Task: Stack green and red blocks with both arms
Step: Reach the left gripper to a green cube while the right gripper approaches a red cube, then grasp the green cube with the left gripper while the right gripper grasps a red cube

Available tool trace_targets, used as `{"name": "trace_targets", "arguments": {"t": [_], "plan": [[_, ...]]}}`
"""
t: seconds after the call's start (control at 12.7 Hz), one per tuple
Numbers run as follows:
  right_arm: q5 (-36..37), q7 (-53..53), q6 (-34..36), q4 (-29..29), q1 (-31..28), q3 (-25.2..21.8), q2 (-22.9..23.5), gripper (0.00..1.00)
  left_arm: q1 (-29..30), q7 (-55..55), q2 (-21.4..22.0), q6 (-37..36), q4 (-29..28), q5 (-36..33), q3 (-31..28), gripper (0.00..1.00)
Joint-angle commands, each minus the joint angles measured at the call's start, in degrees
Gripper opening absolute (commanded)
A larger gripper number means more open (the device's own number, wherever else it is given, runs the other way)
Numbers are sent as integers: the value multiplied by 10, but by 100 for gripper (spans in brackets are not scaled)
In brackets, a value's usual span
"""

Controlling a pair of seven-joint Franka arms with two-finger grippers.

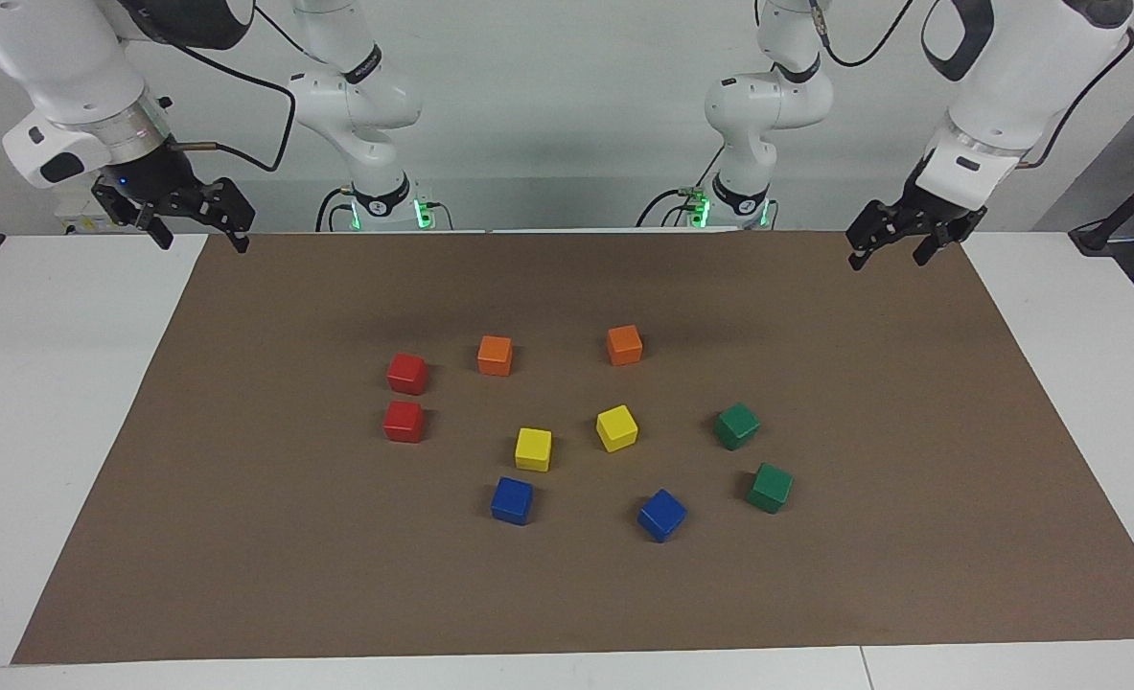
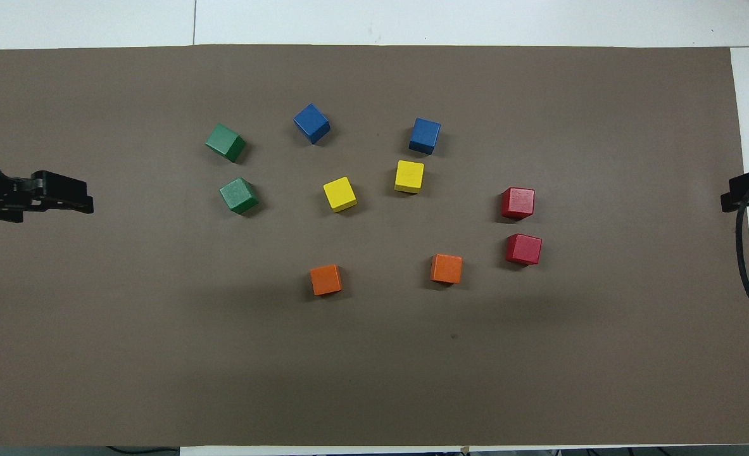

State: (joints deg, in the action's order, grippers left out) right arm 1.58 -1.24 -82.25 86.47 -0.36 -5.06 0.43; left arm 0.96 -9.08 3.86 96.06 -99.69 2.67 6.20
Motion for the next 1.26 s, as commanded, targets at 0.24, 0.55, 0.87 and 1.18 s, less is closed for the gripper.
{"name": "trace_targets", "arguments": {"t": [0.24,0.55,0.87,1.18], "plan": [[-3,-2,-31,63,-1,5,-34,100,-90,-157,-94,158,-72,-6,-1,100],[-13,65,-272,266,52,10,-69,100,-106,-205,-174,234,-64,-8,-2,100],[-36,158,-316,291,105,10,-19,100,-121,-253,-257,257,-8,-42,-4,100],[-47,192,-442,387,134,10,-14,100,-118,-291,-261,292,-18,-48,-4,100]]}}
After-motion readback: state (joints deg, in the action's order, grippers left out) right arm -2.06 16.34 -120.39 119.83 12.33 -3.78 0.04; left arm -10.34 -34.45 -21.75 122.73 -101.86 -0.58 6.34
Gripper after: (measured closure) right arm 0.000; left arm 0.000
